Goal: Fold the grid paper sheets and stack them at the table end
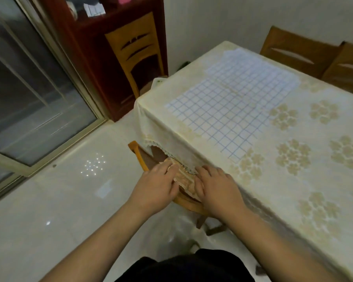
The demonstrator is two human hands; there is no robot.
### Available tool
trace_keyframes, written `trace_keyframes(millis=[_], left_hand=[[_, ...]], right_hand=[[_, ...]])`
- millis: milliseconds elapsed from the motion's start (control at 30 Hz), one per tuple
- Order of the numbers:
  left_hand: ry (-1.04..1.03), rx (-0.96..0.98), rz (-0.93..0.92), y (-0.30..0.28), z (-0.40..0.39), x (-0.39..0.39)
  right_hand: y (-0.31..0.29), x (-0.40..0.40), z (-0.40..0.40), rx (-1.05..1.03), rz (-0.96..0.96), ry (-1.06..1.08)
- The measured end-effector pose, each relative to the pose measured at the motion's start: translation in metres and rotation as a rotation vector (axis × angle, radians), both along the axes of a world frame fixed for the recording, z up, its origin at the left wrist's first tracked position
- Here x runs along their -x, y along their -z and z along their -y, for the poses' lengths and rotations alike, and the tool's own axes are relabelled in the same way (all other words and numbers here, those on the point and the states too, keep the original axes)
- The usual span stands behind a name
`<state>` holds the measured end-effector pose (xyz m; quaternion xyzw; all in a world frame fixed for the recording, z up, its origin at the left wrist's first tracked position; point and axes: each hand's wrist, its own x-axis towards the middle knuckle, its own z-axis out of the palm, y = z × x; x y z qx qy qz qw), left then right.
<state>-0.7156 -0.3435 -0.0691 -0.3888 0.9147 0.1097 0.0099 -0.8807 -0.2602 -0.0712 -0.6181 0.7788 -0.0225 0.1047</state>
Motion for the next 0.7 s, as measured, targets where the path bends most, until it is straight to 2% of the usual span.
trace_keyframes(millis=[267, 533, 700], left_hand=[[0.037, -0.021, 0.047, 0.008, 0.091, -0.035], [0.274, -0.04, -0.043, 0.009, 0.195, -0.08], [0.41, -0.015, -0.02, -0.001, 0.239, -0.066]], right_hand=[[0.005, -0.039, 0.074, -0.025, -0.017, 0.099], [-0.002, -0.092, 0.141, 0.0, -0.063, 0.315], [-0.01, -0.099, 0.159, 0.012, -0.063, 0.442]])
